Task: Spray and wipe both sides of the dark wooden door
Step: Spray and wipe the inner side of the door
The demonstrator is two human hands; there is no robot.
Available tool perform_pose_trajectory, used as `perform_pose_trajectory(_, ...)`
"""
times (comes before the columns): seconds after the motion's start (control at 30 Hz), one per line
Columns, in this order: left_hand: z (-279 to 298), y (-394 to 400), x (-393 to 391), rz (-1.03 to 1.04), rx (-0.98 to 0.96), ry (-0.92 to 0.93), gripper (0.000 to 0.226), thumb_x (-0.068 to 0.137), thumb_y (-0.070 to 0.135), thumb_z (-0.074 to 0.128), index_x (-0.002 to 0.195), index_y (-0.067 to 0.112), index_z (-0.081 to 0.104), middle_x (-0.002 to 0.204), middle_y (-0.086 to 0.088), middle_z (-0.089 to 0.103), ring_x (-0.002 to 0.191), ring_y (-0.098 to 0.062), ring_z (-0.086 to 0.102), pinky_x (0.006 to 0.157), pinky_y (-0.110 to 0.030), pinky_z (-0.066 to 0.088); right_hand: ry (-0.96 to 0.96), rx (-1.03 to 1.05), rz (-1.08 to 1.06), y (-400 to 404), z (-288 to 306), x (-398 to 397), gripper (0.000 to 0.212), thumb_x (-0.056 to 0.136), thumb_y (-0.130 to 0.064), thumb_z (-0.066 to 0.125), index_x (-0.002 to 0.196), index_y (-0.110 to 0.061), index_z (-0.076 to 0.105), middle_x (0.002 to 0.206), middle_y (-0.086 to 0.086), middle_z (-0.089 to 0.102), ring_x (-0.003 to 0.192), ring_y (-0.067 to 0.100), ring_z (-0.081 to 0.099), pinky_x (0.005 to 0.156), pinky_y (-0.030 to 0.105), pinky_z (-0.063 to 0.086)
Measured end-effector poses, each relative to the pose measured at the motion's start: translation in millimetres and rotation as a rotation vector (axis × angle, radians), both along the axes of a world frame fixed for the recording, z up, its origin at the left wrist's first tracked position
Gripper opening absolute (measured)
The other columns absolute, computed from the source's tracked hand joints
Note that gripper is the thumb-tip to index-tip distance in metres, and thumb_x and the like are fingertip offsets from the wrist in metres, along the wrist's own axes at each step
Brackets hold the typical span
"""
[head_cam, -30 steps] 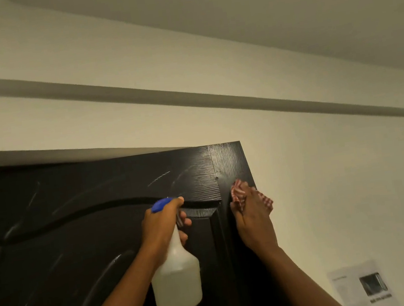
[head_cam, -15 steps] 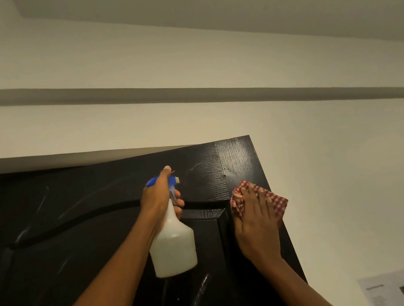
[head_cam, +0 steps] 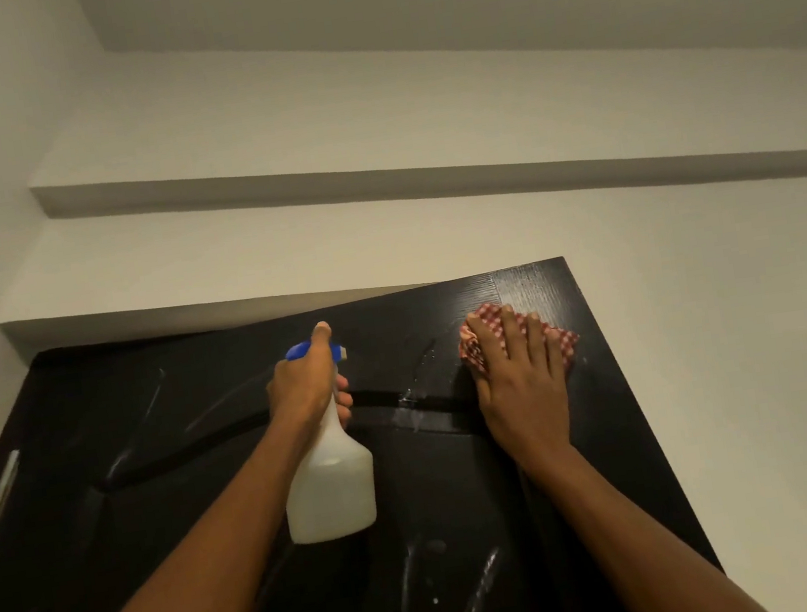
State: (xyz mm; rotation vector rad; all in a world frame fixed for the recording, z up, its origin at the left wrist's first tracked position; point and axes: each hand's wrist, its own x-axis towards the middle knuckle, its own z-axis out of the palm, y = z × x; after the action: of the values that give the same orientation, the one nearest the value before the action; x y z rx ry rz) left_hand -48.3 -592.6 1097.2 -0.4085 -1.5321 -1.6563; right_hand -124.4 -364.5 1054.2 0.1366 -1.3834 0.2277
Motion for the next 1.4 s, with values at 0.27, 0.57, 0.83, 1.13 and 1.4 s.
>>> perform_pose_trajectory(0.27, -13.4, -47.1, -1.6, 0.033, -0.118, -0.004, 0.056, 0.095, 0.059, 0.052, 0.101, 0.005, 0.064, 0.083, -0.012, 0.066, 0.059, -0.018, 0.061, 0.043, -0.025, 0.048, -0.165, -0.048, 0.003, -68.0, 28.8, -11.3, 0.077, 0.098, -0.070, 0.024, 0.160, -0.030, 0.004, 0.168, 0.012, 0.003, 0.153, 0.039, -0.001, 0.117, 0.055, -0.016)
perform_pose_trajectory(0.57, -23.8, -72.7, -9.2, 0.074, -0.126, 0.046, 0.052, 0.096, 0.059, 0.050, 0.103, 0.008, 0.062, 0.092, -0.014, 0.068, 0.067, -0.022, 0.064, 0.050, -0.030, 0.047, -0.173, 0.650, -0.225, -122.6, 60.3, -18.2, 0.062, 0.101, -0.066, 0.024, 0.157, -0.042, 0.016, 0.167, 0.002, 0.013, 0.154, 0.029, 0.007, 0.121, 0.048, -0.005)
perform_pose_trajectory(0.83, -19.5, -42.2, -8.6, 0.025, -0.181, 0.079, 0.054, 0.094, 0.060, 0.052, 0.100, 0.008, 0.065, 0.087, -0.013, 0.069, 0.065, -0.021, 0.064, 0.047, -0.028, 0.050, -0.136, 0.104, -0.201, 25.8, 48.9, -17.6, 0.059, 0.099, -0.068, 0.018, 0.153, -0.045, 0.024, 0.166, 0.006, 0.019, 0.151, 0.031, 0.018, 0.123, 0.052, 0.008)
perform_pose_trajectory(1.13, -9.1, -27.8, -8.9, 0.066, -0.219, 0.120, 0.052, 0.095, 0.061, 0.048, 0.096, 0.011, 0.062, 0.093, -0.015, 0.069, 0.072, -0.026, 0.067, 0.050, -0.032, 0.049, -0.234, 0.000, -0.006, -5.4, 98.0, -13.5, 0.059, 0.099, -0.066, 0.025, 0.153, -0.044, 0.019, 0.164, 0.012, 0.020, 0.150, 0.040, 0.016, 0.120, 0.054, 0.002)
perform_pose_trajectory(1.4, -16.0, -4.5, -9.5, 0.089, -0.196, 0.113, 0.049, 0.095, 0.059, 0.049, 0.100, 0.011, 0.061, 0.098, -0.017, 0.068, 0.074, -0.026, 0.066, 0.051, -0.031, 0.048, -0.256, 0.517, -0.191, -25.5, 98.6, -21.2, 0.072, 0.097, -0.072, 0.022, 0.159, -0.038, 0.007, 0.168, 0.002, 0.008, 0.155, 0.026, 0.005, 0.125, 0.050, -0.001)
